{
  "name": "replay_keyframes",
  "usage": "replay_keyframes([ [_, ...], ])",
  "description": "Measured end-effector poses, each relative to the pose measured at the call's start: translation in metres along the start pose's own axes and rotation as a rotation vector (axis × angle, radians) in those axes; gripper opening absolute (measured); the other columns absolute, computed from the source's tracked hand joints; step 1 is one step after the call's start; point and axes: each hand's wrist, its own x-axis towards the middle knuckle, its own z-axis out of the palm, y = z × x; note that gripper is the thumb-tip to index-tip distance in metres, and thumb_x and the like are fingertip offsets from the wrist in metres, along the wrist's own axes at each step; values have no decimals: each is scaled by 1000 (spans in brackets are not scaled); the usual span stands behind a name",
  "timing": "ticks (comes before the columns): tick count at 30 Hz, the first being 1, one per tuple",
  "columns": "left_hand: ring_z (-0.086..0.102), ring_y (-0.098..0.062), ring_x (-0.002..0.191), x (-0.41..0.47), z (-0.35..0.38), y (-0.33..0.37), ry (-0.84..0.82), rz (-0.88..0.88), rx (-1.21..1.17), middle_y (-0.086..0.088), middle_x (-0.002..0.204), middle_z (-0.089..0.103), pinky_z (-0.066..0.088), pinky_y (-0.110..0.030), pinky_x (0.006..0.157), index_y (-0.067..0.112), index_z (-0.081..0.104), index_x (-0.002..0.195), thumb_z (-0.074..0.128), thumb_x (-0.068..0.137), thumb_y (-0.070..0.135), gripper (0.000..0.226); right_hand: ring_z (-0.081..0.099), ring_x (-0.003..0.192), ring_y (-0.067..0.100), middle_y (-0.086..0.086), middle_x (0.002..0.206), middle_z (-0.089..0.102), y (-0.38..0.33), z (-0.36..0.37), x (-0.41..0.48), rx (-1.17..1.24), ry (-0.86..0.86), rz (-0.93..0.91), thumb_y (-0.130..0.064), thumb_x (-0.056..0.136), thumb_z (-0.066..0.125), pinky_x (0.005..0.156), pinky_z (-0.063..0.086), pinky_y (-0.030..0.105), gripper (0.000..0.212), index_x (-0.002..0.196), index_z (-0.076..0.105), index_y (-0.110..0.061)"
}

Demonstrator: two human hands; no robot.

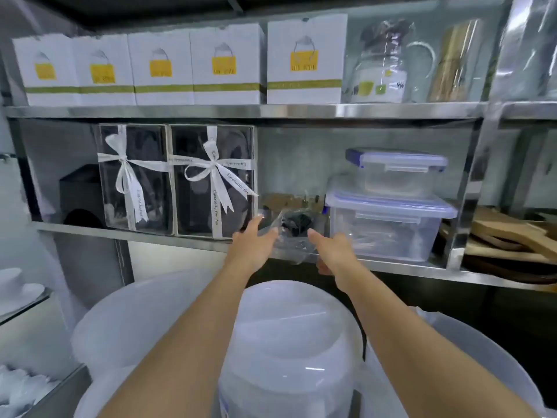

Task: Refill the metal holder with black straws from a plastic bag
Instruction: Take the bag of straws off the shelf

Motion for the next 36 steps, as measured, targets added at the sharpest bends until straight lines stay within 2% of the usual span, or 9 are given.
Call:
replay_keyframes([
  [7,50,-22,105,3,6,-13,-127,-27,-237,-3,118,52,41,-35,92,18,48,123,50,91,34,36,66,79,25,16,85,63,6,11,19,325,-76,148,-6,89,56,70,56,35,22,109,48,-1],
  [10,60,-26,101,3,2,-8,-52,-58,-406,-10,109,62,49,-38,93,11,59,103,55,90,24,19,66,71,21,15,81,65,8,6,14,468,-85,151,5,87,53,67,57,31,31,117,49,0],
  [13,63,-27,101,-3,-6,-1,-42,-82,-555,-18,110,64,50,-35,94,0,60,111,50,88,3,25,63,70,21,17,85,63,4,-6,6,568,-55,79,11,85,51,73,58,36,58,133,36,-19],
  [15,62,-27,104,-9,-16,1,-74,32,-545,-21,115,62,46,-38,99,-2,58,113,43,87,-9,31,64,71,23,17,87,64,-9,-15,-6,560,-59,12,11,85,49,70,57,34,56,129,41,-23],
  [17,60,-21,106,-18,-28,4,-55,171,-403,-13,114,63,46,-36,101,4,58,115,40,86,-14,38,64,72,23,16,85,64,-24,-24,-17,485,-50,-33,8,87,48,65,56,30,33,117,55,-6],
  [22,58,-9,74,-50,-64,40,205,411,-241,-2,91,66,44,-14,69,8,67,96,61,83,3,14,66,76,22,22,102,64,-66,-43,-53,508,-112,-206,9,85,53,62,57,22,17,93,62,-4],
  [29,44,-13,100,-104,-121,100,346,595,-255,0,104,42,32,-23,89,22,60,80,61,86,17,8,67,63,18,15,81,66,-136,-83,-119,563,-120,-452,13,81,58,62,54,21,16,85,62,-2],
  [32,49,-5,89,-135,-138,125,294,673,-334,5,100,51,39,-24,82,22,51,83,50,92,18,10,66,58,16,11,71,64,-161,-102,-161,612,-143,-547,15,80,56,59,54,20,17,86,61,0],
  [36,59,-26,96,-179,-149,151,260,710,-492,12,86,53,49,-51,87,32,46,76,48,92,16,22,65,56,16,13,69,62,-178,-130,-216,626,-150,-578,15,81,55,54,55,20,14,87,59,3],
])
